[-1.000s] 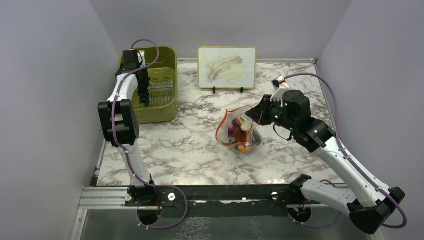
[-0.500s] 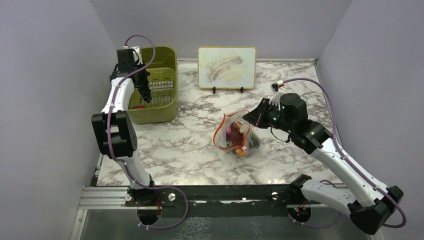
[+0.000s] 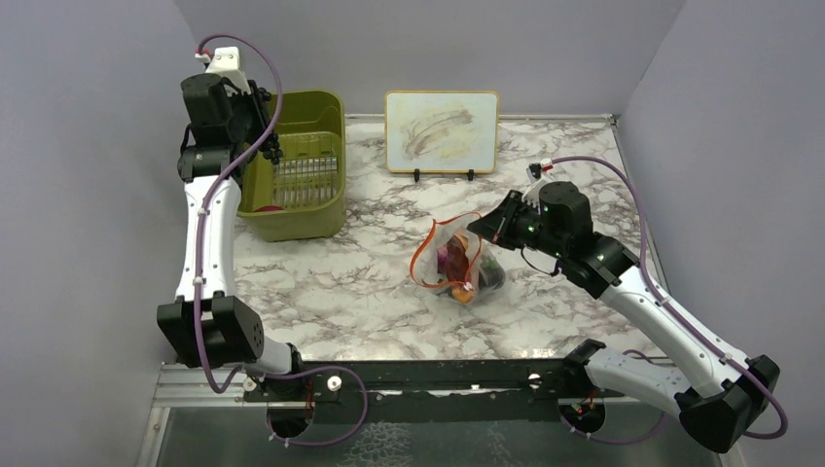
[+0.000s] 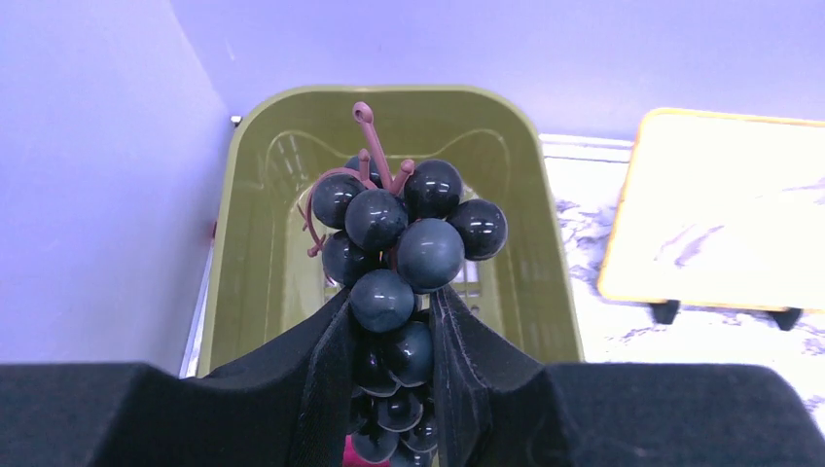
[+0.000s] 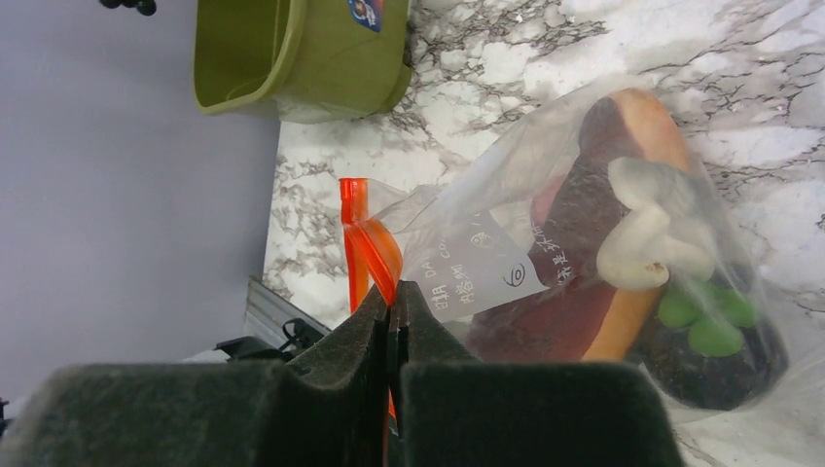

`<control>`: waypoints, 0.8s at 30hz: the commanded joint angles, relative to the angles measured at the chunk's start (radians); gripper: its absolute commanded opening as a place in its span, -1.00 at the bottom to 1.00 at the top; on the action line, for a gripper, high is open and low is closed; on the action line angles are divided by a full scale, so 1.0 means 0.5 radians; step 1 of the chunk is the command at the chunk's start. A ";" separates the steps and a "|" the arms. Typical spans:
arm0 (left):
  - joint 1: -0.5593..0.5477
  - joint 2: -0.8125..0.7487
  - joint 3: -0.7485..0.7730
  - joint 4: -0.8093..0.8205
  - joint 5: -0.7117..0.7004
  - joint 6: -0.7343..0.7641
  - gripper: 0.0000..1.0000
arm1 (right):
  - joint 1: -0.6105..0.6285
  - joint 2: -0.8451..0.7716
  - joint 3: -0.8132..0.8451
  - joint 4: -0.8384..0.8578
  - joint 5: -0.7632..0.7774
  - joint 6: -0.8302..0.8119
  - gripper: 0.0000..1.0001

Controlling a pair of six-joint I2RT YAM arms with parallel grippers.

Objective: Place the food in the zip-top bag and seal the zipper
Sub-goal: Pick up the fake fruit from the bin.

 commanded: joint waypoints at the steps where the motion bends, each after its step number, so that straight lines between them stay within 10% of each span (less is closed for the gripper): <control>1: -0.032 -0.138 -0.041 0.070 0.201 -0.066 -0.35 | -0.005 -0.069 -0.034 0.106 0.034 0.068 -0.98; 24: -0.337 -0.146 0.241 0.182 1.177 -0.481 -0.35 | -0.007 0.038 0.074 0.196 0.063 0.177 -0.98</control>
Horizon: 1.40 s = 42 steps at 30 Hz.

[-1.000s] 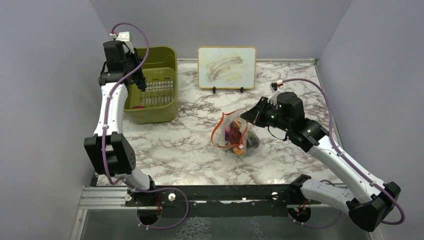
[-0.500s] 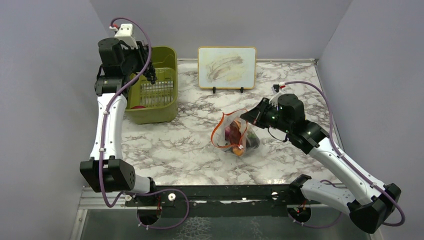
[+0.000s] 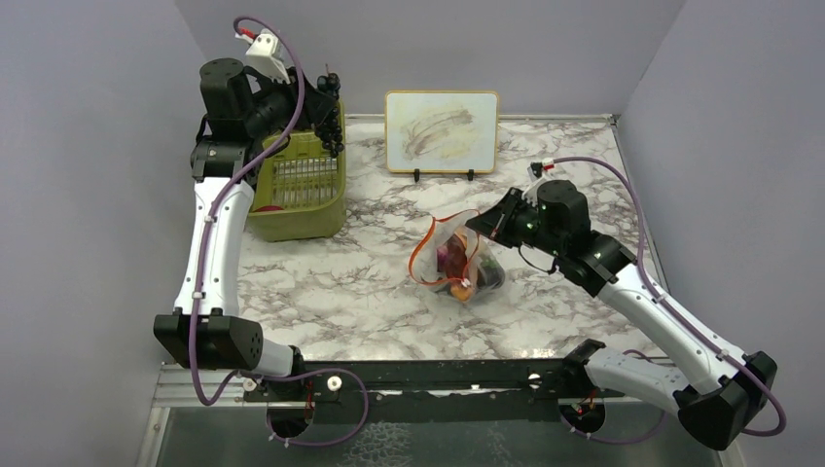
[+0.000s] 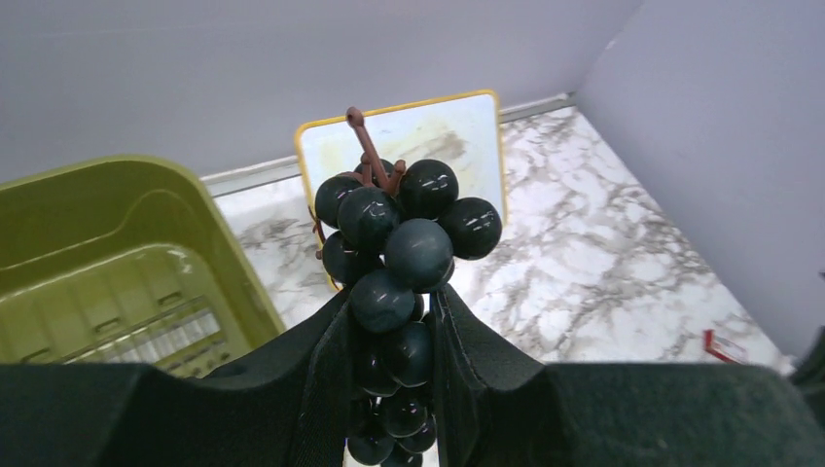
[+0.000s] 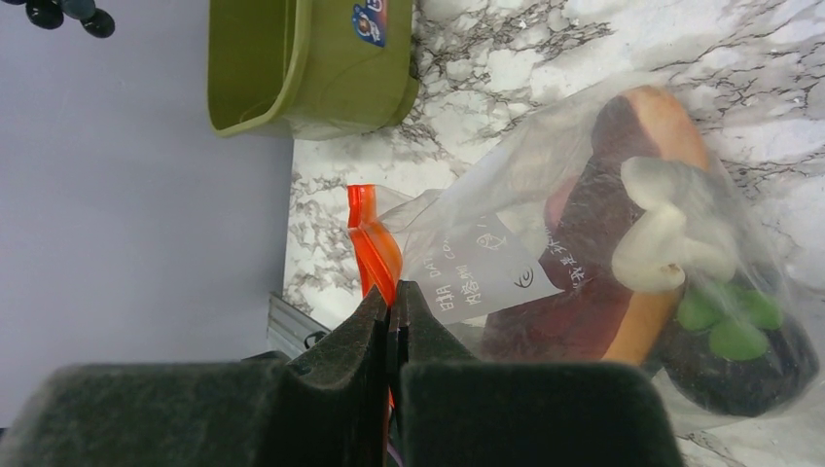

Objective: Place the food in the zip-top bag and seal the zipper
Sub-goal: Pick up the fake fruit from the bin, then place the fake fruit in the zipper food storage bag.

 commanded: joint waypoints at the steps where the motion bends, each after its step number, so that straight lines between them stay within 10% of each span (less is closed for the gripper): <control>1: -0.039 -0.044 0.002 0.272 0.432 -0.263 -0.35 | -0.007 0.035 0.090 0.174 0.021 0.023 -0.98; 14: -0.295 -0.185 -0.675 1.373 0.879 -1.163 -0.36 | -0.007 0.160 0.086 0.492 -0.007 0.419 -0.98; 42: -0.927 -0.338 -1.637 2.169 0.549 -0.865 -0.35 | -0.007 0.294 0.128 0.730 -0.092 0.730 -0.98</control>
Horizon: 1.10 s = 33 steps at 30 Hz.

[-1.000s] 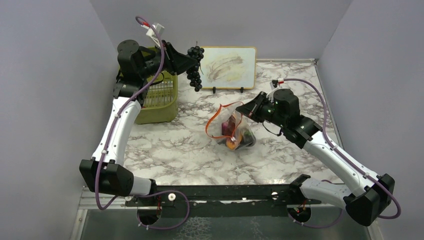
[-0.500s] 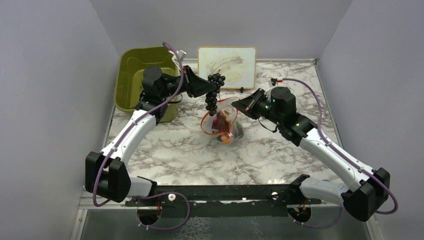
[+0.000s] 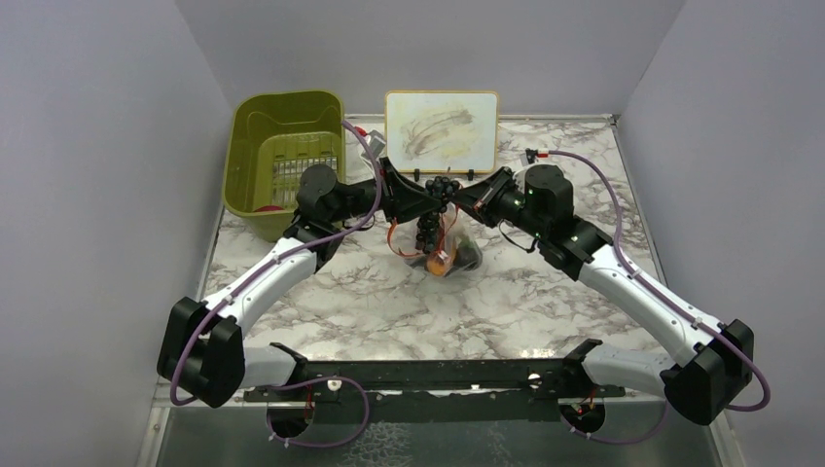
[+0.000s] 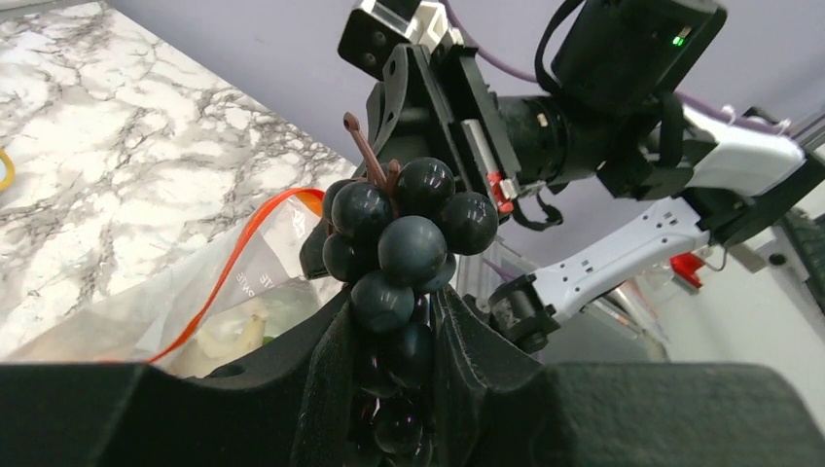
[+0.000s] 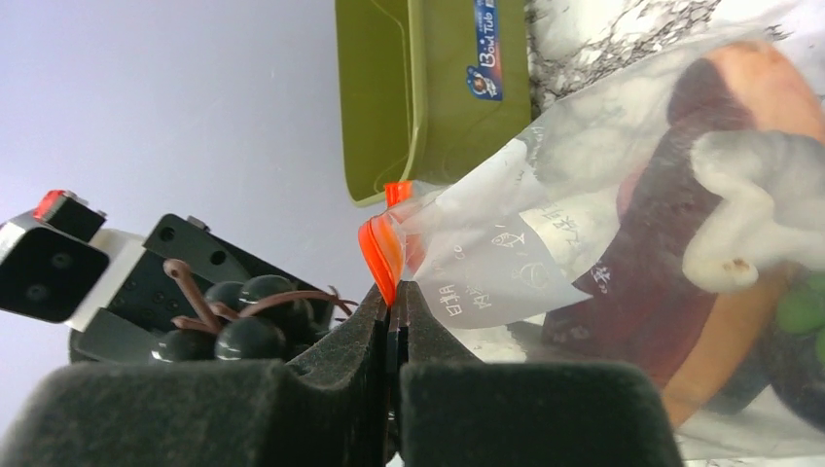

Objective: Place the food in the zip-top bag and seal the zipper
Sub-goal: Place the fake fruit in the zipper food storage bag.

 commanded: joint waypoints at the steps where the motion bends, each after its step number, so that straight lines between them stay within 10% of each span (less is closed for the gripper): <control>1: -0.022 -0.055 -0.083 0.157 -0.049 0.237 -0.35 | -0.007 -0.019 0.063 0.203 -0.061 0.093 -0.98; 29: -0.023 -0.039 -0.463 0.133 -0.007 0.638 -0.30 | -0.007 -0.032 0.100 0.231 -0.028 -0.026 -0.98; 33: -0.021 0.016 -0.425 0.104 0.006 0.607 -0.05 | -0.007 0.009 0.135 0.211 -0.080 -0.097 -0.98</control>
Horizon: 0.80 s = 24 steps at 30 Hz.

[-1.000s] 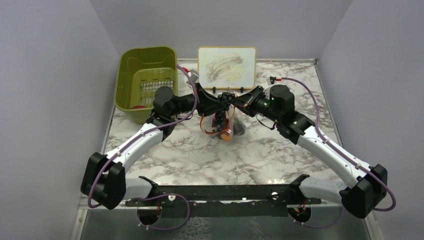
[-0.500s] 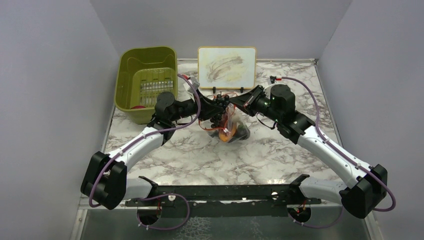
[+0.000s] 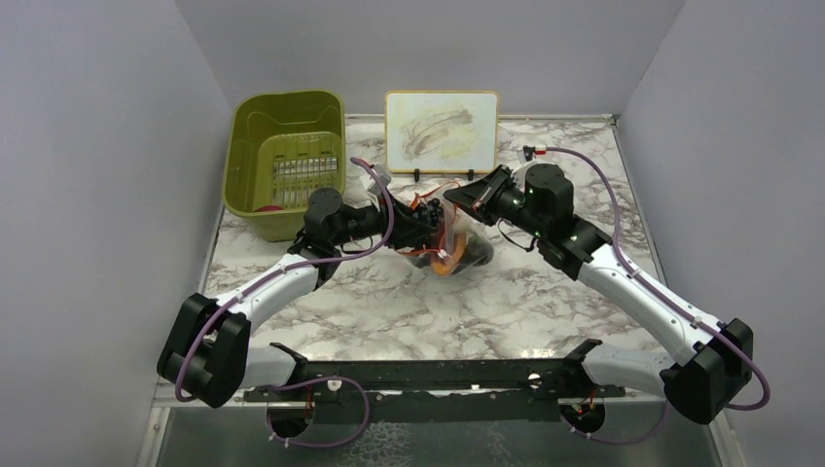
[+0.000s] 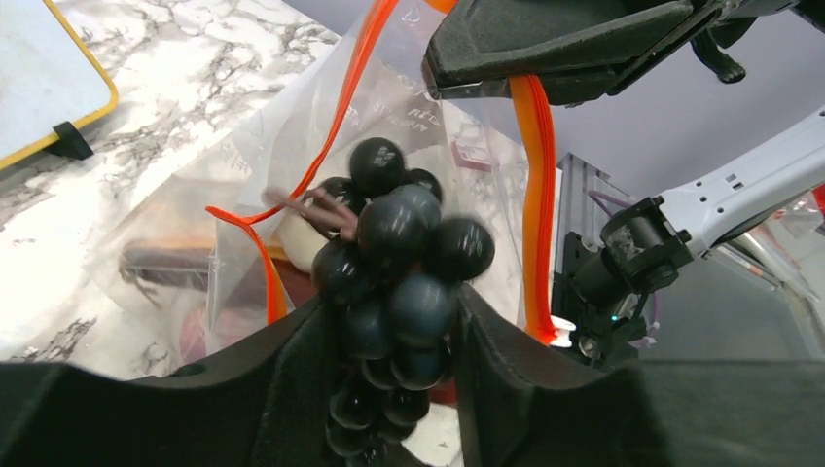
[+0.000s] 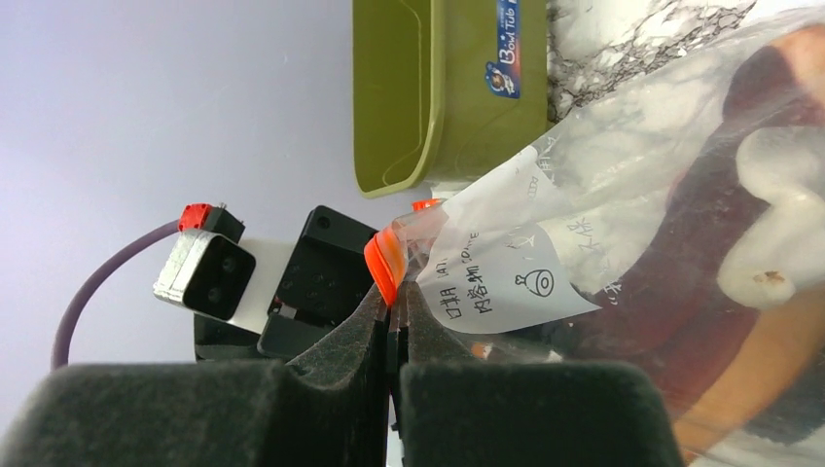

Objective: Place the food in the zip-top bag and seal the zipper
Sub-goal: Place the fake fruit in the zipper food storage bag.

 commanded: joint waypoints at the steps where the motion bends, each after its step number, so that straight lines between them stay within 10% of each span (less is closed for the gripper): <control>1: -0.002 0.022 0.033 0.004 0.088 0.001 0.02 | -0.009 0.013 0.124 0.138 -0.038 -0.077 -0.98; 9: -0.003 -0.075 0.088 -0.198 0.033 0.083 0.44 | -0.008 -0.008 0.019 0.177 -0.080 -0.112 -0.98; 24: -0.004 -0.411 0.639 -1.658 -0.499 0.875 0.38 | -0.008 -0.056 0.085 0.114 -0.160 -0.210 -0.98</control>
